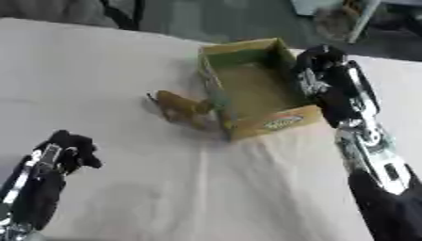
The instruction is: Pick up objects on the table and place them in the box.
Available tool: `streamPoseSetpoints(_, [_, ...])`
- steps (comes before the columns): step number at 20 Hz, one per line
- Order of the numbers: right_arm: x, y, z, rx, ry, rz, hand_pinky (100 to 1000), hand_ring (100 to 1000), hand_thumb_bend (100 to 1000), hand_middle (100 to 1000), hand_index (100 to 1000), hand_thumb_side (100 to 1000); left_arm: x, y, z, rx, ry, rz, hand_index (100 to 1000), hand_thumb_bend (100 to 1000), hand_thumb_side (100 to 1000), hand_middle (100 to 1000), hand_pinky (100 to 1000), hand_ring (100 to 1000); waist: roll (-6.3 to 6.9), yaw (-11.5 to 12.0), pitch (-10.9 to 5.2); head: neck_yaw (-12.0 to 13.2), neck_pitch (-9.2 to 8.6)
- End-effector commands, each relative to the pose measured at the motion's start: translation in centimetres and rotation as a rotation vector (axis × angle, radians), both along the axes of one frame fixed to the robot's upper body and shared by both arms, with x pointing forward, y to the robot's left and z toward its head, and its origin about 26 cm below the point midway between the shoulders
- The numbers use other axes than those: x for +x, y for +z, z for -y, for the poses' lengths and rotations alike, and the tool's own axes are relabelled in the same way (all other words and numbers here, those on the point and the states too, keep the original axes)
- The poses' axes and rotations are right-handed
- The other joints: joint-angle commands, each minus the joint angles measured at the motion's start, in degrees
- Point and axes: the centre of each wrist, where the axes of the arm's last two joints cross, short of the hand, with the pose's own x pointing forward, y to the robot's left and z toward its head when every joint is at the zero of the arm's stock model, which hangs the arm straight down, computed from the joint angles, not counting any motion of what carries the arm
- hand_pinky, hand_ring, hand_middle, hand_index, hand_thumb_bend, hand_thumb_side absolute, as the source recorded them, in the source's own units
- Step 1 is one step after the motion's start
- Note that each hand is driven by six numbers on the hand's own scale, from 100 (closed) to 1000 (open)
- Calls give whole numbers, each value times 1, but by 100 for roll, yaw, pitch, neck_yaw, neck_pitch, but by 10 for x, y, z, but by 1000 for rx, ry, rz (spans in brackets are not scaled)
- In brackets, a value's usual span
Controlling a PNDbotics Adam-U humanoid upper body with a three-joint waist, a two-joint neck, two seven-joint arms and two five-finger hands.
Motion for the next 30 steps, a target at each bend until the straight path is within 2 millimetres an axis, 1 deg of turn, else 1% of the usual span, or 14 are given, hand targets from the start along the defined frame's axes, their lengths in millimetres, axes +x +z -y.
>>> streamPoseSetpoints(1, [-2, 11, 5, -9, -4, 34, 436, 460, 100, 446, 522, 113, 0, 4, 0, -1, -3, 16, 626, 100, 756, 521, 571, 503, 32, -3, -89, -10, -34])
streamPoseSetpoints(9, [-2, 10, 5, -11, -5, 31, 436, 460, 100, 447, 522, 116, 2, 12, -4, 18, 4, 54, 641, 100, 732, 528, 580, 512, 65, -18, -91, -13, -14])
streamPoseSetpoints(13, [-2, 10, 6, -15, -7, 29, 436, 460, 100, 447, 522, 113, 5, 28, -10, 75, 28, 131, 651, 100, 676, 536, 585, 520, 81, -18, -99, -8, -10])
streamPoseSetpoints(14, [-2, 9, 6, -17, -8, 28, 436, 460, 100, 447, 522, 113, 6, 36, -12, 97, 40, 164, 659, 100, 634, 544, 591, 527, 87, -17, -104, -6, -5])
streamPoseSetpoints(17, [-3, 8, 7, -20, -12, 23, 436, 460, 100, 447, 522, 112, 10, 73, -22, 204, 91, 335, 682, 100, 539, 571, 614, 557, 107, -18, -126, 2, -15])
streamPoseSetpoints(18, [-3, 8, 7, -20, -11, 22, 436, 460, 100, 447, 523, 112, 11, 83, -23, 238, 102, 384, 694, 100, 453, 585, 623, 572, 111, -20, -132, 2, -18])
streamPoseSetpoints(19, [-3, 8, 7, -21, -10, 22, 436, 460, 100, 447, 523, 112, 12, 95, -25, 276, 111, 433, 702, 100, 418, 592, 628, 580, 113, -24, -138, 2, -21])
streamPoseSetpoints(21, [-2, 7, 7, -22, -8, 22, 436, 460, 100, 447, 523, 111, 14, 114, -26, 360, 113, 511, 730, 100, 303, 623, 652, 617, 117, -33, -149, 14, -27])
streamPoseSetpoints(22, [-3, 7, 7, -22, -7, 21, 436, 460, 100, 447, 523, 111, 16, 123, -26, 411, 110, 546, 759, 100, 216, 651, 672, 648, 119, -38, -153, 21, -26])
streamPoseSetpoints(24, [-3, 7, 7, -22, -7, 20, 436, 460, 100, 447, 523, 111, 19, 137, -25, 512, 92, 588, 786, 100, 100, 684, 698, 686, 122, -51, -161, 31, -25])
streamPoseSetpoints(25, [-3, 7, 7, -23, -5, 19, 436, 460, 100, 447, 523, 112, 21, 144, -24, 576, 74, 607, 796, 108, 100, 697, 707, 701, 124, -61, -164, 38, -22])
streamPoseSetpoints(26, [-3, 7, 6, -23, -4, 19, 436, 460, 100, 447, 523, 111, 23, 150, -23, 642, 57, 624, 811, 196, 100, 719, 721, 724, 127, -72, -166, 47, -22])
streamPoseSetpoints(27, [-3, 7, 6, -23, -2, 18, 436, 460, 100, 447, 523, 112, 25, 156, -21, 713, 36, 642, 818, 249, 100, 730, 730, 736, 131, -83, -168, 55, -21])
streamPoseSetpoints(30, [-2, 6, 6, -25, 3, 16, 436, 459, 100, 447, 523, 112, 33, 171, -15, 911, -8, 674, 821, 479, 100, 740, 739, 745, 139, -114, -175, 92, -13])
